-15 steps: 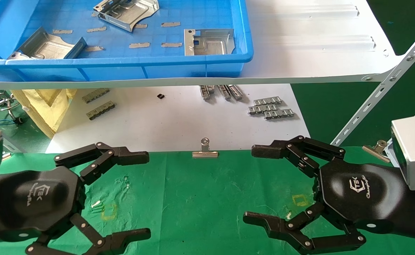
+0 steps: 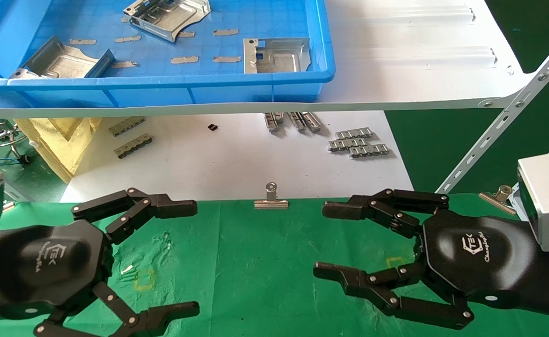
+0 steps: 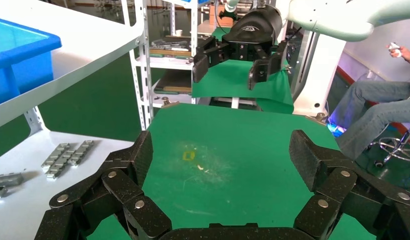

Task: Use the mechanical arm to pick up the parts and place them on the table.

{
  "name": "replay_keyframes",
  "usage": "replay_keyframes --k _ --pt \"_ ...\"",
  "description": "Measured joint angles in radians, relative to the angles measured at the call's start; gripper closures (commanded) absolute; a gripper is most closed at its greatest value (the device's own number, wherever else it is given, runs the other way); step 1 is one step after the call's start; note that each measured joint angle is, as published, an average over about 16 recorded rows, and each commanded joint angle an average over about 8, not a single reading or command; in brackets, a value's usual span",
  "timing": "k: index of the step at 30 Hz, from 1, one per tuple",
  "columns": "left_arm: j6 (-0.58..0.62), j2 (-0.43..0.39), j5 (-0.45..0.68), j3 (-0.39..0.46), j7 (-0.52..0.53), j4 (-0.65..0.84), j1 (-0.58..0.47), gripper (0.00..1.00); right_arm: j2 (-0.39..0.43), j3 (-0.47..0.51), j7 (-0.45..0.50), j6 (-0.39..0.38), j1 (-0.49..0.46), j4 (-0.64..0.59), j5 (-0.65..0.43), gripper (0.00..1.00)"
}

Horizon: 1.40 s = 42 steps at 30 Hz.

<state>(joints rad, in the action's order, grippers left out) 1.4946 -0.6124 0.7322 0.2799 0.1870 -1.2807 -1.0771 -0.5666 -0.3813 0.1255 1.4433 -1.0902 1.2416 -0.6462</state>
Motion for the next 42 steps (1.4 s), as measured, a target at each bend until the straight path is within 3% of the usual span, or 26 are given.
replay_keyframes --k 4,6,37,42 --pt "0.0 0.0 0.0 0.0 0.0 0.0 0.0 0.0 0.0 0.0 0.0 0.0 0.0 0.0 0.0 0.1" --pt "0.0 0.0 0.0 0.0 0.0 0.0 0.0 0.0 0.0 0.0 0.0 0.0 0.0 0.0 0.0 0.0" --pt "0.0 0.0 0.0 0.0 0.0 0.0 0.0 0.0 0.0 0.0 0.0 0.0 0.0 0.0 0.0 0.0" --pt "0.0 0.0 0.0 0.0 0.0 0.0 0.0 0.0 0.0 0.0 0.0 0.0 0.0 0.0 0.0 0.62"
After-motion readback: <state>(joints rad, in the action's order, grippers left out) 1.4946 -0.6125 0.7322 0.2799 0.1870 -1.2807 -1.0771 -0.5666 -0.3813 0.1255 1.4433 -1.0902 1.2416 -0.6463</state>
